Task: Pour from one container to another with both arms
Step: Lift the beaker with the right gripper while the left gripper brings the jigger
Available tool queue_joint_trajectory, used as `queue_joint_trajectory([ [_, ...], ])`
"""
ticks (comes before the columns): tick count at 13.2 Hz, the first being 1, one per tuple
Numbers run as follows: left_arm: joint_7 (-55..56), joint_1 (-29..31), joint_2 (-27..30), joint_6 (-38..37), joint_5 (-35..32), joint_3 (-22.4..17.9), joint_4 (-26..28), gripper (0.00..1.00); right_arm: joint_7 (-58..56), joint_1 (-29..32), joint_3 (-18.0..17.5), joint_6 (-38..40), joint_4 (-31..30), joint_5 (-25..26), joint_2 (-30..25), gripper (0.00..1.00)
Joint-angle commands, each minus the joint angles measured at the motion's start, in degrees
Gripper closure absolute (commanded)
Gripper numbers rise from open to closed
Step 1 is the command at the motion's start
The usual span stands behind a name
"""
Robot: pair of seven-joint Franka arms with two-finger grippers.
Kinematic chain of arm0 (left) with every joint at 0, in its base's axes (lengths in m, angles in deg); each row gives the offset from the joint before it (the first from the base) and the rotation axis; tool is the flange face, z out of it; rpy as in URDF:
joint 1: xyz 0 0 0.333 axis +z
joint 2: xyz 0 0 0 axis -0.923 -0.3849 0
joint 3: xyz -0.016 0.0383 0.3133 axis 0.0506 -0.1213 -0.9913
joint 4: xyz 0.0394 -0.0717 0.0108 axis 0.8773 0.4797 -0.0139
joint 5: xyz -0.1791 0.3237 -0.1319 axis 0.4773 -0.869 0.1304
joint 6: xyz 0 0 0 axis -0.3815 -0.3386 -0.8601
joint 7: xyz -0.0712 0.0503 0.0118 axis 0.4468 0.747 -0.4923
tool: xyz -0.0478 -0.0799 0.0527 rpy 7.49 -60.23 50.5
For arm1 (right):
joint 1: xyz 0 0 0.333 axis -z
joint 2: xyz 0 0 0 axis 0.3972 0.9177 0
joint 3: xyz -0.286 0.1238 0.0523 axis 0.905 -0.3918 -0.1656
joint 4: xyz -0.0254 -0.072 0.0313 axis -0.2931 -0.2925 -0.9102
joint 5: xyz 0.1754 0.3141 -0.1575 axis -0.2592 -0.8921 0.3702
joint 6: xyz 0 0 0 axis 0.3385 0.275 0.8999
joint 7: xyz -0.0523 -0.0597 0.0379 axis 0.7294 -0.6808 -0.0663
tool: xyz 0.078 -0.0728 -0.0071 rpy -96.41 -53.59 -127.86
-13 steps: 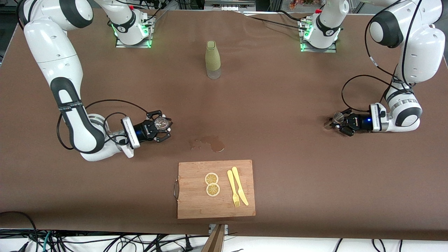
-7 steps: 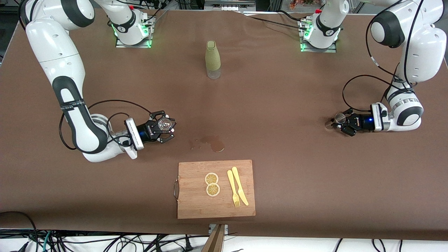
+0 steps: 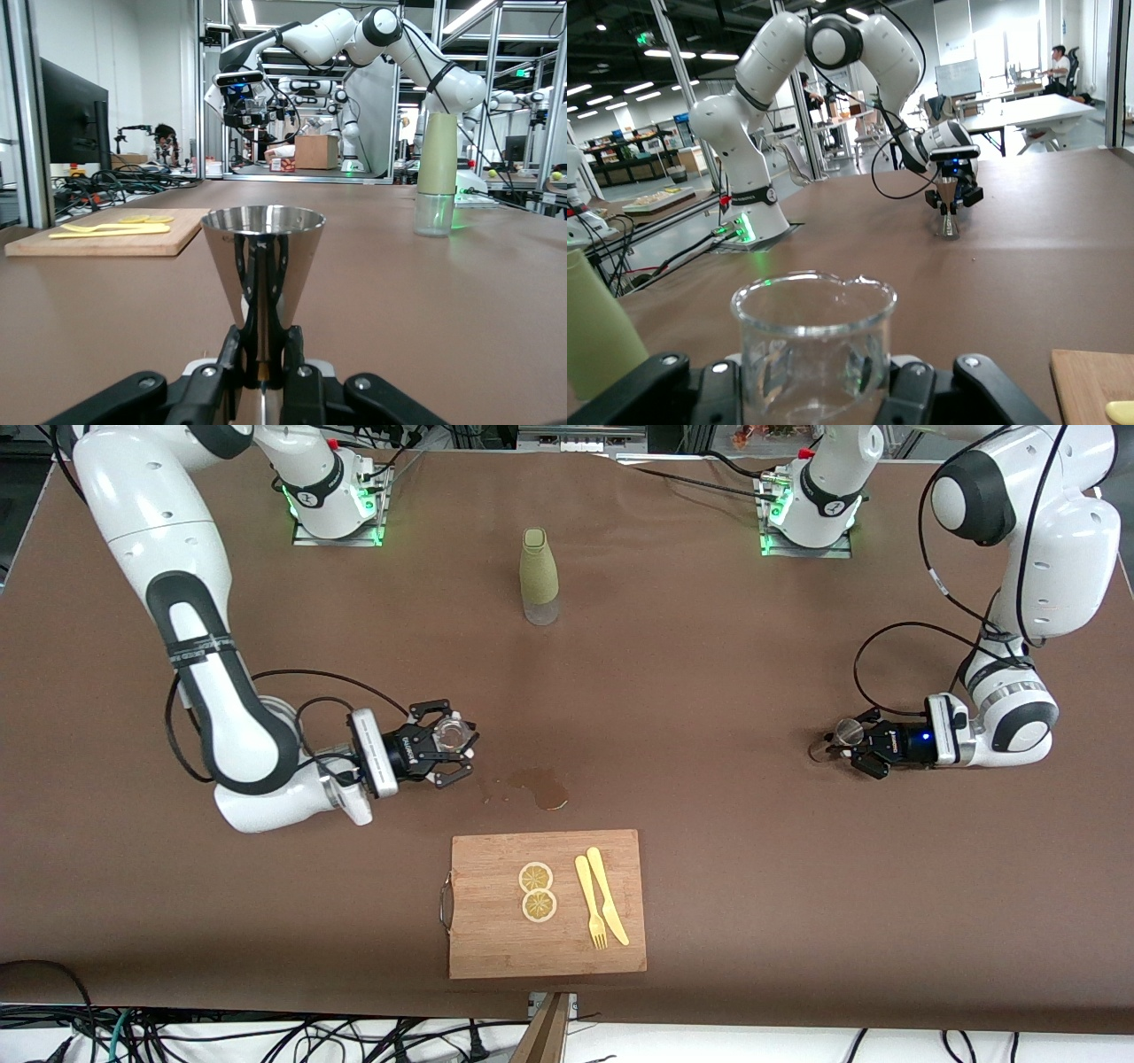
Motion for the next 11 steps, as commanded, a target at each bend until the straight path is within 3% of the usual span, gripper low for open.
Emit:
queue_joint_trajectory([
  [1,-0.8,-3.4,2.6,3.1,4.7,2.2,1.4,1.00,4.5,-2.1,0.1,-4.2,-0.9,-0.3,-2.7,0.95],
  [6,5.6,-8.3,3.6,16.1,13.3,12.0,1.6,1.00,9.3,-8.8,0.1,-15.2,-0.9,-0.5,-4.3,0.95],
  [11,9.2,-10.5,4.6,31.1,20.4,22.5,1.1,1.00,9.8,-11.5,0.2,-19.6,-1.2,-0.2,-4.8,0.96],
])
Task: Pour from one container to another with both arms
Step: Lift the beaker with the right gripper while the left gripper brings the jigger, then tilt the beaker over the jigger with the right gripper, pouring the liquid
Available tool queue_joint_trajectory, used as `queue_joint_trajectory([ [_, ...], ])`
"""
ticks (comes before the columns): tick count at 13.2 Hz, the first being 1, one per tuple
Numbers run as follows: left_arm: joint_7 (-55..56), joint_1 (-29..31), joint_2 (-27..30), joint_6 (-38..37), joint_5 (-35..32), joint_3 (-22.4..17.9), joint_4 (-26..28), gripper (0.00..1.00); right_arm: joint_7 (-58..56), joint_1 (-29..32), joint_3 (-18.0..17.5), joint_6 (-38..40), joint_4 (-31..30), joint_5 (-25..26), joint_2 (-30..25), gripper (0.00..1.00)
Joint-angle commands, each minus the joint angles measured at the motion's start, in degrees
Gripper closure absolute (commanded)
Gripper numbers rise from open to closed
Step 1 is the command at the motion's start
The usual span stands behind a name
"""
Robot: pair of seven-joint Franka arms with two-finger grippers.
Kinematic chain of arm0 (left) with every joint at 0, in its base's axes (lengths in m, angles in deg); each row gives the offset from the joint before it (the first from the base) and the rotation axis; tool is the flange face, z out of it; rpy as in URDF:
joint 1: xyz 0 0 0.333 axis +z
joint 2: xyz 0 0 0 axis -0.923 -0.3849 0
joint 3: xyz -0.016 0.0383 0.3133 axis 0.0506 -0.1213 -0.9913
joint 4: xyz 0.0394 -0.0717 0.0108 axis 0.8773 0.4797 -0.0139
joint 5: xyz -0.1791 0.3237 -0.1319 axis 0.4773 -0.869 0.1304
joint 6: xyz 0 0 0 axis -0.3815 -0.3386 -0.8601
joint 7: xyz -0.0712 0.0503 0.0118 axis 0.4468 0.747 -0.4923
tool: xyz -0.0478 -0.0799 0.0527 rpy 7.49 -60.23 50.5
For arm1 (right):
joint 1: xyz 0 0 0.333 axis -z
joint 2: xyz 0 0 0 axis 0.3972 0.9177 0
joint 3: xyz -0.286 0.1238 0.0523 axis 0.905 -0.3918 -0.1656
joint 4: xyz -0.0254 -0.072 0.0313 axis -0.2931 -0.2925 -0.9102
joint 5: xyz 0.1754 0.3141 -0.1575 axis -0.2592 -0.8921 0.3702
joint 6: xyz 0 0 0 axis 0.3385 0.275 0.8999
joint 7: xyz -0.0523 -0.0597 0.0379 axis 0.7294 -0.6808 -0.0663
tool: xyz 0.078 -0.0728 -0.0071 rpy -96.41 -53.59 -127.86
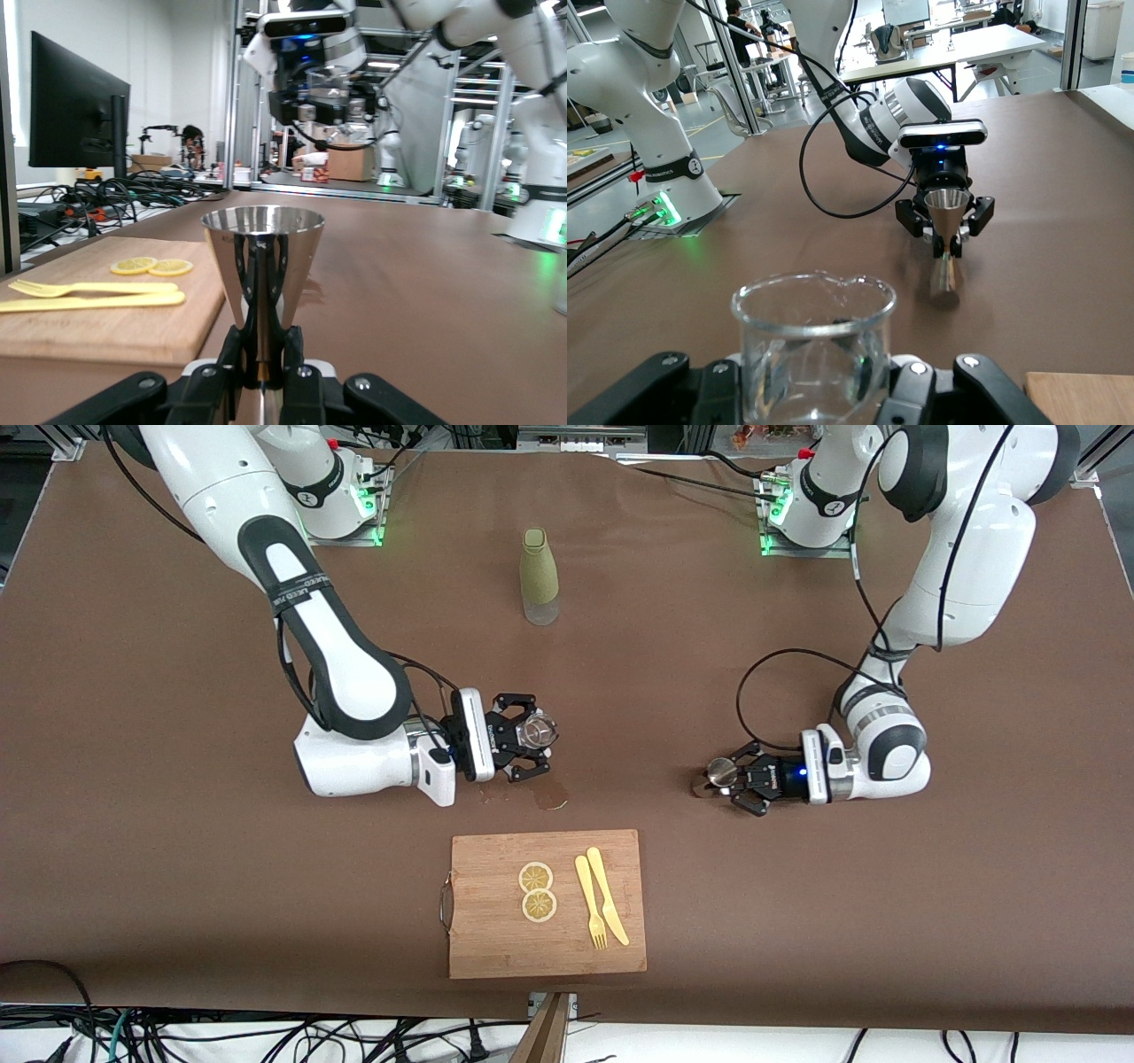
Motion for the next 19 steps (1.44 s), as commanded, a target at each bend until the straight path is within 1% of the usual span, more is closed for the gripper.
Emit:
queue_joint_trajectory([
  [1,-1.5,-1.2,1.5,8.4,5.1,4.9,1.0,1.00,1.2,-0.4,0.4,-1.6,-1.2,-0.1,-1.7,0.96],
  [3,-1.7,-2.3,1.3,11.7,8.7,8.2,0.9,1.00,2.8,-1.4,0.4,-3.4,-1.2,0.7,-1.6,0.96],
  [5,-2.0,-3.9,1.3,13.3,10.3,9.6,0.7,1.00,4.4,-2.7,0.4,-5.8,-1.1,1.0,-1.6,0.96],
  [8,-3.8,-8.1,0.6,15.4,14.6,9.7,0.3,1.00,6.8,-3.2,0.4,-7.0,-0.9,4.1,-1.6,0.96],
  [11,-3.8,-10.2,0.3,17.0,16.2,9.7,-0.5,1.00,9.3,-3.3,0.5,-7.0,-0.9,7.7,-1.7,0.96],
  [13,-3.8,-12.3,0.2,17.6,18.7,9.7,-0.6,1.00,11.4,-3.3,0.5,-7.0,-0.8,9.8,-2.6,0.96],
  [17,-3.8,-14.4,-0.3,18.8,21.1,9.8,-1.8,1.00,13.2,-3.2,1.0,-7.0,-0.8,12.6,-2.7,0.96],
  [19,-3.8,-16.2,-0.7,19.3,23.4,9.8,-1.8,1.00,14.3,-3.2,1.2,-7.2,-0.9,15.9,-2.7,0.96],
])
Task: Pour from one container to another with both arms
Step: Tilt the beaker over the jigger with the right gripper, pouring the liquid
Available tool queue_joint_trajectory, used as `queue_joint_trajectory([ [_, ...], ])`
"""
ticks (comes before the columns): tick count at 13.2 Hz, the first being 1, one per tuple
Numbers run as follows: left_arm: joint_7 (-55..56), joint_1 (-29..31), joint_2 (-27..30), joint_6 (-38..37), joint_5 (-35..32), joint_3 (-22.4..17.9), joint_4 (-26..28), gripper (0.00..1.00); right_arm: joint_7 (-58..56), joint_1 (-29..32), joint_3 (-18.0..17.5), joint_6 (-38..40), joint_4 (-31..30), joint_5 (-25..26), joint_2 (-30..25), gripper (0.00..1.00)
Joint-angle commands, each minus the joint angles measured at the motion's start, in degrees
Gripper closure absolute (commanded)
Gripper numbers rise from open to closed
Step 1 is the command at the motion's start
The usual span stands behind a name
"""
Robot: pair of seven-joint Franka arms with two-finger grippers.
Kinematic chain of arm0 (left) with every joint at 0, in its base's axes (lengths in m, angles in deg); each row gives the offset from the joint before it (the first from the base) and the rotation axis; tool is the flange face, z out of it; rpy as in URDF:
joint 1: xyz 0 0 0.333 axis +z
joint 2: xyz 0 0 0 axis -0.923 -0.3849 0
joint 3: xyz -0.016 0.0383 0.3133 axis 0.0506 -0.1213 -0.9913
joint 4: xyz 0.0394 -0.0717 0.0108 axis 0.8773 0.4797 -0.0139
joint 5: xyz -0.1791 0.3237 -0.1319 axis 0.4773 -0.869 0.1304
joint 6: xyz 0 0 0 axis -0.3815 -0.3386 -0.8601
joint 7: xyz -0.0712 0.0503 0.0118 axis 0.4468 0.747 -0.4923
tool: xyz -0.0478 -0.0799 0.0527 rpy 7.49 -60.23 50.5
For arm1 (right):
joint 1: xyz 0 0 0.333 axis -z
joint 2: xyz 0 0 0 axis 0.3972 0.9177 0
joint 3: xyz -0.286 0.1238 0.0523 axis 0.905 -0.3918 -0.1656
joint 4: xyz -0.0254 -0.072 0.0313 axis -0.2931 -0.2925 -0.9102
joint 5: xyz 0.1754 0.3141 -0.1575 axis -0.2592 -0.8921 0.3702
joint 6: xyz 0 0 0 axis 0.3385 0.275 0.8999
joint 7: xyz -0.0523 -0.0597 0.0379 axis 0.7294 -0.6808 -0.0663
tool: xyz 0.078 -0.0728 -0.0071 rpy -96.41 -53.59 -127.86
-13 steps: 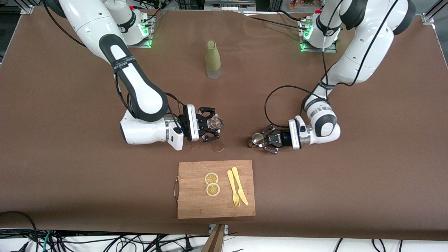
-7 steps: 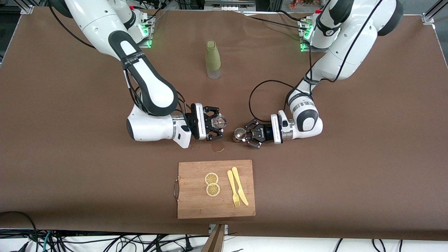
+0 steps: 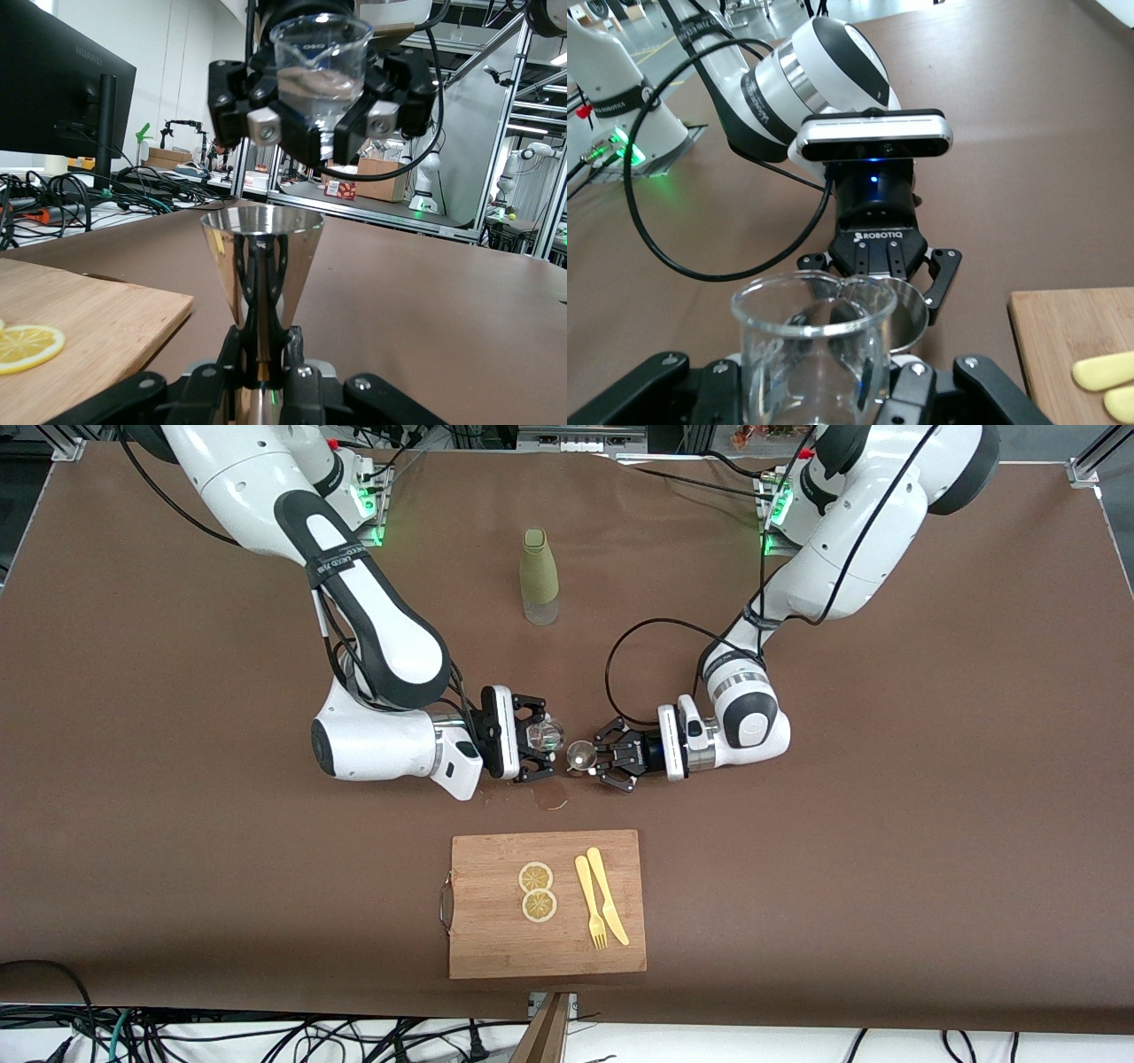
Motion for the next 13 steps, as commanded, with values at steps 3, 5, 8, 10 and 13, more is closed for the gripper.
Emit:
queue_joint_trajectory([
  [3,-3.8,-3.1,-2.1,3.4,4.3,0.3,-3.3,1.00,4.4,-0.2,0.3,-0.6,-0.9,7.1,-1.4,0.96],
  [5,-3.8,-3.7,-2.1,4.8,5.0,0.3,-3.9,1.00,5.0,-0.3,0.3,-2.4,-0.8,11.5,-1.4,0.96],
  [8,-3.7,-4.1,-2.1,5.0,5.9,0.3,-4.0,1.00,5.1,-0.4,0.3,-3.8,-1.0,13.3,-1.8,0.96],
  [10,-3.7,-4.2,-2.1,5.4,5.9,0.3,-4.0,1.00,5.2,-0.6,0.3,-3.8,-1.0,13.9,-2.2,0.96],
  [13,-3.7,-4.3,-2.2,6.2,5.9,0.3,-4.6,1.00,7.7,-1.4,0.3,-4.3,-0.9,18.1,-2.2,0.96],
])
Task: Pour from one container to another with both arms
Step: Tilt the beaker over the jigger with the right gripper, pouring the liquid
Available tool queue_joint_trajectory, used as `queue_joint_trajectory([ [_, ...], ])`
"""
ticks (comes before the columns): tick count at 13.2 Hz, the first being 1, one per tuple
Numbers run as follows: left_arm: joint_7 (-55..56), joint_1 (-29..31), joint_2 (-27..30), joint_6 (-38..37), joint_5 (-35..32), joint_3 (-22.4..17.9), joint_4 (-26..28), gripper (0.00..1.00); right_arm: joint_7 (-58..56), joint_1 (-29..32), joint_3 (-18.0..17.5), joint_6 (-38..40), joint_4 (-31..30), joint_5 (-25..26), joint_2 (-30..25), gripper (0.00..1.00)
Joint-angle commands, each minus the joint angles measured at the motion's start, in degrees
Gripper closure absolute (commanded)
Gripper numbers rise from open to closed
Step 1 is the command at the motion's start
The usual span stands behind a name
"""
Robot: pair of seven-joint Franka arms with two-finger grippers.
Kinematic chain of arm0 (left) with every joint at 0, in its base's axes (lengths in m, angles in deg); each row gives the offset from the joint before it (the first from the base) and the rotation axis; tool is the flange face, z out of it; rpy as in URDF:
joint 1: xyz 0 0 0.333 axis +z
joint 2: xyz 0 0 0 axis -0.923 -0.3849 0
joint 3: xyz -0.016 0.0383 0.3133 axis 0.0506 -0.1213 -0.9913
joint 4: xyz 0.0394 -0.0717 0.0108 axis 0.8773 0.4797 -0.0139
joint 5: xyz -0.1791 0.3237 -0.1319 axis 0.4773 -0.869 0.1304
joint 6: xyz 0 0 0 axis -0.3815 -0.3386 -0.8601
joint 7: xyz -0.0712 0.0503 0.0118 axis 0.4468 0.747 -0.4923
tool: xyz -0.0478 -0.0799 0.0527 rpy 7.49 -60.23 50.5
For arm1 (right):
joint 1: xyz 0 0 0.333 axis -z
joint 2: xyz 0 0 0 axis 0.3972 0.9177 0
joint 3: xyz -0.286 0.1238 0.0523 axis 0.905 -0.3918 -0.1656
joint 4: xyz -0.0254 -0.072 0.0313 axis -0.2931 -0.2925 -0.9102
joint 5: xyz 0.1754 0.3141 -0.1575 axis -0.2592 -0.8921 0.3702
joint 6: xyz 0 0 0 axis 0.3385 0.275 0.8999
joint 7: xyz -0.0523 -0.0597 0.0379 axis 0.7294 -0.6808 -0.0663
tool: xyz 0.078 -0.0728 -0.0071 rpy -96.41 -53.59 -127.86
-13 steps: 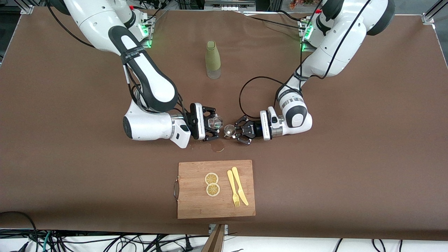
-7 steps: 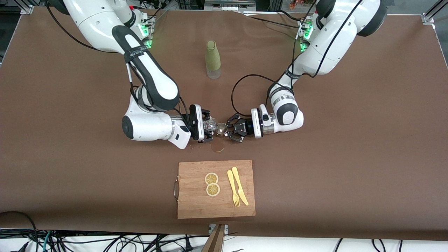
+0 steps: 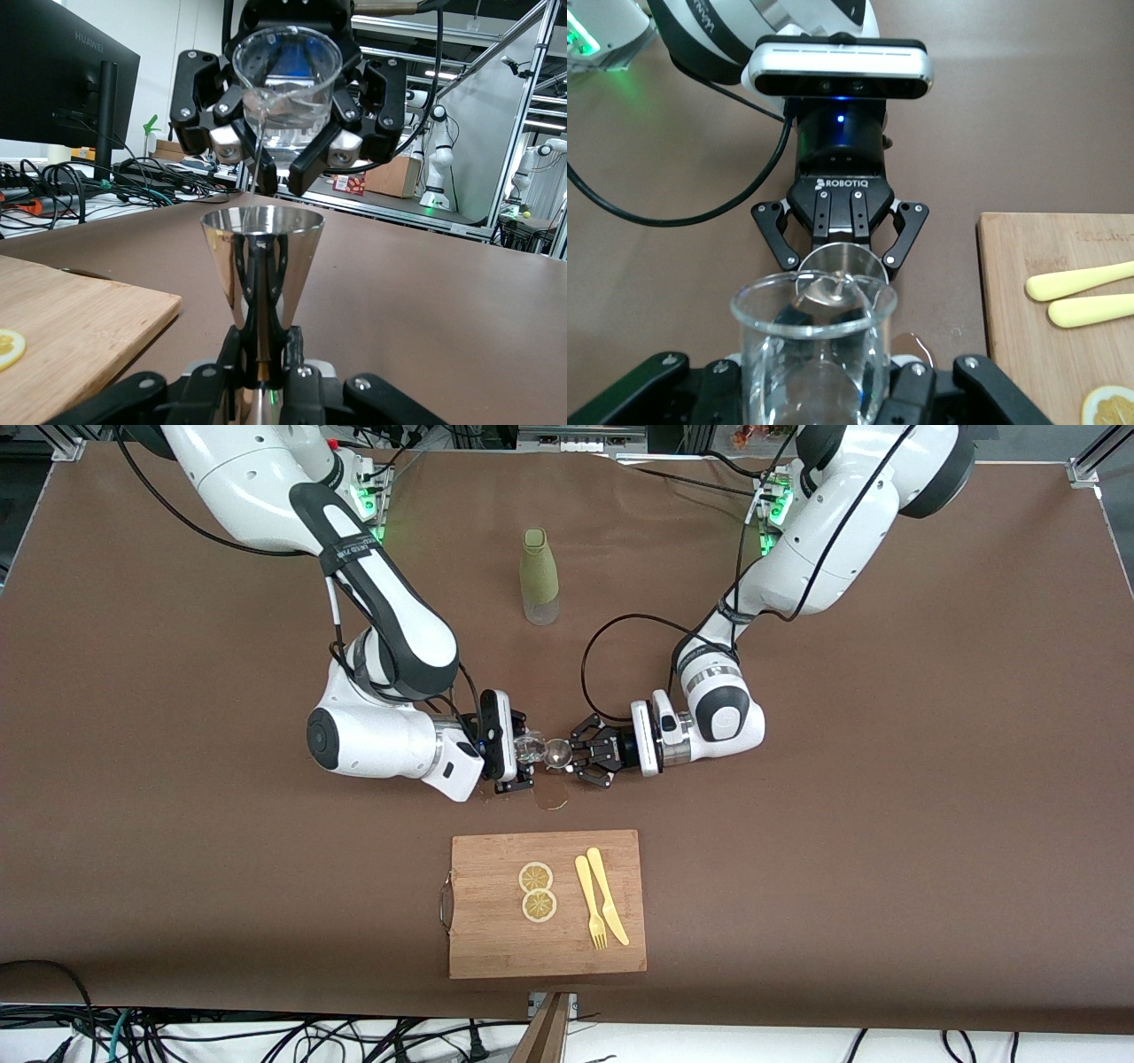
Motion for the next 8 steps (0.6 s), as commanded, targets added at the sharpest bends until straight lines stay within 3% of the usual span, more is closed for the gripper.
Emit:
queue_joint_trajectory([
  [1,-3.6,-0.8,-0.8,2.3,2.5,0.3,-2.0,1.00,4.0,-0.9,0.0,-0.9,-0.8,3.7,-1.3,0.96],
  [8,-3.3,-1.3,-0.8,4.0,2.6,0.3,-2.9,1.00,4.0,-0.7,-0.1,-0.9,-0.9,3.5,-1.4,0.96],
])
